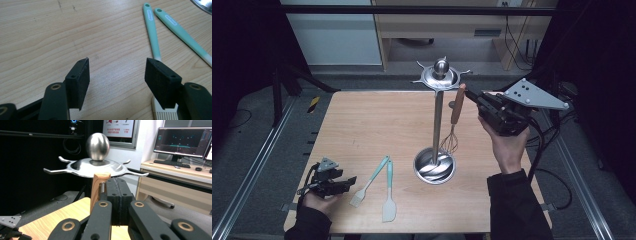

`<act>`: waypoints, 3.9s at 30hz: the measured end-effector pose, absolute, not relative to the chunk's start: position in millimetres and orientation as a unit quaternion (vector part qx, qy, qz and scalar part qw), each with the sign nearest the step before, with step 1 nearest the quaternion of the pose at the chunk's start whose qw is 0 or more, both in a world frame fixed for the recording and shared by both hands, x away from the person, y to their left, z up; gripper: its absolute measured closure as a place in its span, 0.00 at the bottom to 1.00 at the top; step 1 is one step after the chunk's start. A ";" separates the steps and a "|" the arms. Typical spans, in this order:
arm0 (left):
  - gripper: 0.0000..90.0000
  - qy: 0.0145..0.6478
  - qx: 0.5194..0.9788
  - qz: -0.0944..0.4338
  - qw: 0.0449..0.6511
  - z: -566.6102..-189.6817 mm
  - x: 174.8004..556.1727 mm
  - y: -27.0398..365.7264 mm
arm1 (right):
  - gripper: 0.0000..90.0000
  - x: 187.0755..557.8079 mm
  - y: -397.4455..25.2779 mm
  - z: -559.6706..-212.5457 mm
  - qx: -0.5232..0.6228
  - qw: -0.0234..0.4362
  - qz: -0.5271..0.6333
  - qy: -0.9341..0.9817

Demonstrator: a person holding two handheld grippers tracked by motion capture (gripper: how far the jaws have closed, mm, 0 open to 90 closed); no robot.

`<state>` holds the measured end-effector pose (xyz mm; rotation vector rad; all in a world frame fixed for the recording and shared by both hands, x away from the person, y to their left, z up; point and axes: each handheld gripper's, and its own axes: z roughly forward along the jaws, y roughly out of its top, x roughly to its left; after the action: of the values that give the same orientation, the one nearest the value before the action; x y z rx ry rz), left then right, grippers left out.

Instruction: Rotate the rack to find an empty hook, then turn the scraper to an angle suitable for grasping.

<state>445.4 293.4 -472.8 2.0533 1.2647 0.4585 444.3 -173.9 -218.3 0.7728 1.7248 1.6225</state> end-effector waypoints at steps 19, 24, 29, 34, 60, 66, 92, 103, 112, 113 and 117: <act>0.40 0.486 0.787 0.175 0.337 -472.6 445.3 293.1 | 1.00 434.5 -164.8 -216.8 0.275 0.316 0.620 0.664; 0.40 0.484 0.788 0.176 0.337 -471.9 445.1 293.2 | 1.00 434.0 -165.8 -218.8 0.279 0.316 0.617 0.665; 0.41 0.482 0.788 0.175 0.341 -470.2 444.1 292.7 | 0.95 435.9 -173.1 -232.0 0.308 0.322 0.599 0.665; 0.40 0.477 0.788 0.178 0.345 -467.3 442.0 288.8 | 0.87 437.7 -189.1 -267.8 0.348 0.312 0.575 0.672; 0.44 0.436 0.811 0.154 0.359 -461.2 432.4 248.2 | 0.58 438.4 -234.4 -406.2 0.444 0.268 0.480 0.707; 0.44 0.430 0.813 0.150 0.363 -460.4 429.8 235.8 | 0.56 439.3 -238.3 -422.7 0.452 0.260 0.466 0.715; 0.50 0.408 0.846 0.137 0.314 -475.0 426.9 183.8 | 0.51 422.0 -250.5 -448.0 0.458 0.250 0.435 0.734; 0.57 0.417 0.851 0.131 0.290 -481.6 429.3 175.2 | 0.51 425.2 -248.5 -449.6 0.460 0.250 0.427 0.737; 0.63 0.430 0.848 0.141 0.277 -485.1 428.5 160.5 | 0.51 426.0 -247.5 -448.8 0.454 0.252 0.423 0.743; 0.64 0.432 0.846 0.147 0.275 -485.4 427.7 157.7 | 0.51 425.5 -247.0 -448.6 0.455 0.251 0.423 0.742; 0.71 0.438 0.843 0.159 0.270 -485.4 425.8 151.5 | 0.51 426.0 -246.4 -449.1 0.453 0.251 0.422 0.744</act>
<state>425.8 151.5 -485.4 2.2715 1.1810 0.4281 426.0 -246.4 -449.1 1.2330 2.0258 1.1479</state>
